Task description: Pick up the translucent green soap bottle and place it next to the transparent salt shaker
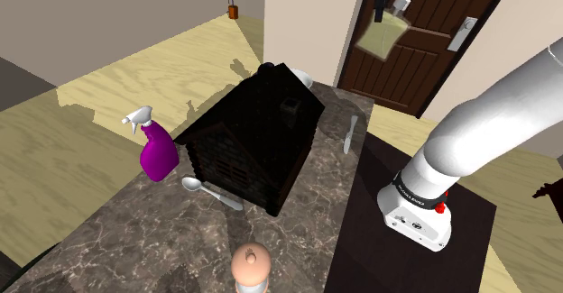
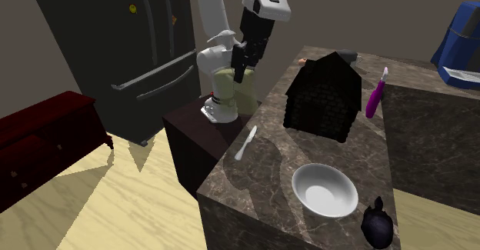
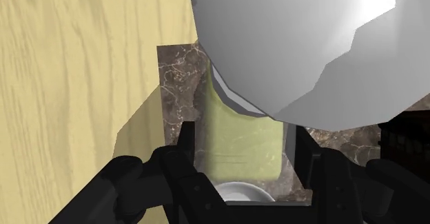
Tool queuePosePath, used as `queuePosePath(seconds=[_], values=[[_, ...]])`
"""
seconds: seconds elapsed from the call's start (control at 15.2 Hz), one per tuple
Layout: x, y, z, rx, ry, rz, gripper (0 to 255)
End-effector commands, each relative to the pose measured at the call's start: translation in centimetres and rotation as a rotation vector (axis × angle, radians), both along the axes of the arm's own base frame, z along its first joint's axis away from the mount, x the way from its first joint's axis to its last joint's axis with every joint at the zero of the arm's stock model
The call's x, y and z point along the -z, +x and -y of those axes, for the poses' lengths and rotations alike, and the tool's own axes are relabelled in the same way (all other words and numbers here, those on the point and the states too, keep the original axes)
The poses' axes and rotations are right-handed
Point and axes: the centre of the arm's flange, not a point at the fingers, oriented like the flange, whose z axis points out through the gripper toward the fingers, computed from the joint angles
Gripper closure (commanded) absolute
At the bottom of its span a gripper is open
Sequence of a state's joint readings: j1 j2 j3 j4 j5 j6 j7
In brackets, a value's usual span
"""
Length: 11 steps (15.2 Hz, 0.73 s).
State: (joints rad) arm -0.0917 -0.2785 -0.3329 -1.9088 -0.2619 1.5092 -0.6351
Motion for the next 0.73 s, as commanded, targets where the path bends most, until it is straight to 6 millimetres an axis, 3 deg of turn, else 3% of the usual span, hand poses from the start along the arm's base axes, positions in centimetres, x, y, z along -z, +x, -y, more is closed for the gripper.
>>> queuePosePath(seconds=[0.0,0.4,0.66], values=[[-1.1,0.1,0.1,0.000,0.000,0.000,255],[-3.8,0.1,0.0,0.000,0.000,0.000,255],[-3.9,-1.6,-4.9,0.000,0.000,0.000,255]])
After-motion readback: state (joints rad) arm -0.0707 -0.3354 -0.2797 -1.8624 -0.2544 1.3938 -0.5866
